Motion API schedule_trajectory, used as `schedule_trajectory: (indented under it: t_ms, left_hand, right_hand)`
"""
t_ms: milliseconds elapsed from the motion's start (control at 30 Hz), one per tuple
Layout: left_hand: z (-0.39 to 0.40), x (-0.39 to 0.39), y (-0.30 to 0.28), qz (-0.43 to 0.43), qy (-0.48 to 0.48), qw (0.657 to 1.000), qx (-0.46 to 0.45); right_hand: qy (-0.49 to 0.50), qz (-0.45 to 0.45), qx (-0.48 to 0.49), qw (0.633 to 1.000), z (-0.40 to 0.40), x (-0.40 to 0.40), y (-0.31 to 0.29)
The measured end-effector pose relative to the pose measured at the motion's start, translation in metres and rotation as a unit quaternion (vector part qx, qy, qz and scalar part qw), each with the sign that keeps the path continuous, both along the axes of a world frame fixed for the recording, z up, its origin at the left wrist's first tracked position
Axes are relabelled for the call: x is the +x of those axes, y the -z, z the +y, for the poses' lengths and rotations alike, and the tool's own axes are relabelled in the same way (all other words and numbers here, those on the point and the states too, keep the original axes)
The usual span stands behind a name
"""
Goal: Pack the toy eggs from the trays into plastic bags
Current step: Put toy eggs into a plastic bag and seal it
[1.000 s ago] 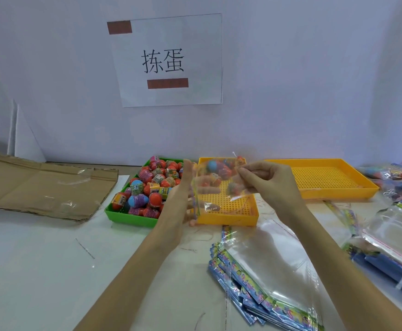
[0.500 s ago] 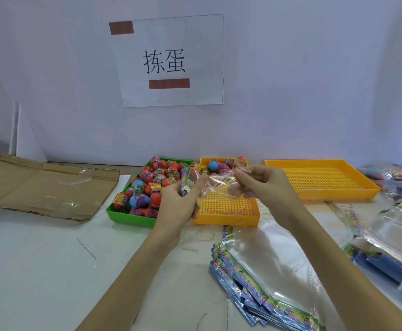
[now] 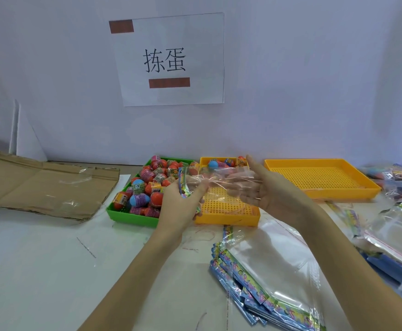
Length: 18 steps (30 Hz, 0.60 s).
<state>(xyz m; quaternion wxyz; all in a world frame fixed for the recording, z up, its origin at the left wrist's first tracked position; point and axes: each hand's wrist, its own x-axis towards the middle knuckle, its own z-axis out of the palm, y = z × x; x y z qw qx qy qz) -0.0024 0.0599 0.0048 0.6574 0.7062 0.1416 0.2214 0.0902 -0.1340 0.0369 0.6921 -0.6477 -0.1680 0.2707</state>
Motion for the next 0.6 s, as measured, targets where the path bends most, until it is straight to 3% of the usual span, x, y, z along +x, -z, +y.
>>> schedule_trajectory:
  t_ms: [100,300,400,500,600]
  left_hand:
    - [-0.0002,-0.0014,-0.0001,-0.014,0.023,1.000,0.005]
    - [-0.0015,-0.0009,-0.0015,-0.003,0.003,0.998,0.061]
    - [-0.0025,-0.0028,-0.0031,-0.047,-0.055,0.984,0.163]
    - [0.0036,-0.0051,-0.0038,-0.145,-0.043,0.920,0.361]
    - [0.0054,-0.0059,0.0001,-0.171,-0.017,0.786,0.594]
  right_hand:
    - [-0.068,-0.043,-0.037,0.996,-0.0017,-0.0009,0.0040]
    - [-0.028,-0.011,0.021,0.999,-0.0021,-0.0017,0.0058]
    - [-0.005,-0.017,0.018,1.000,-0.0033,-0.0029,0.0039]
    - [0.045,-0.059,0.003,0.997,-0.0026,-0.0056,0.0040]
    - [0.052,-0.064,0.004,0.997,-0.0008,-0.0089,0.0023]
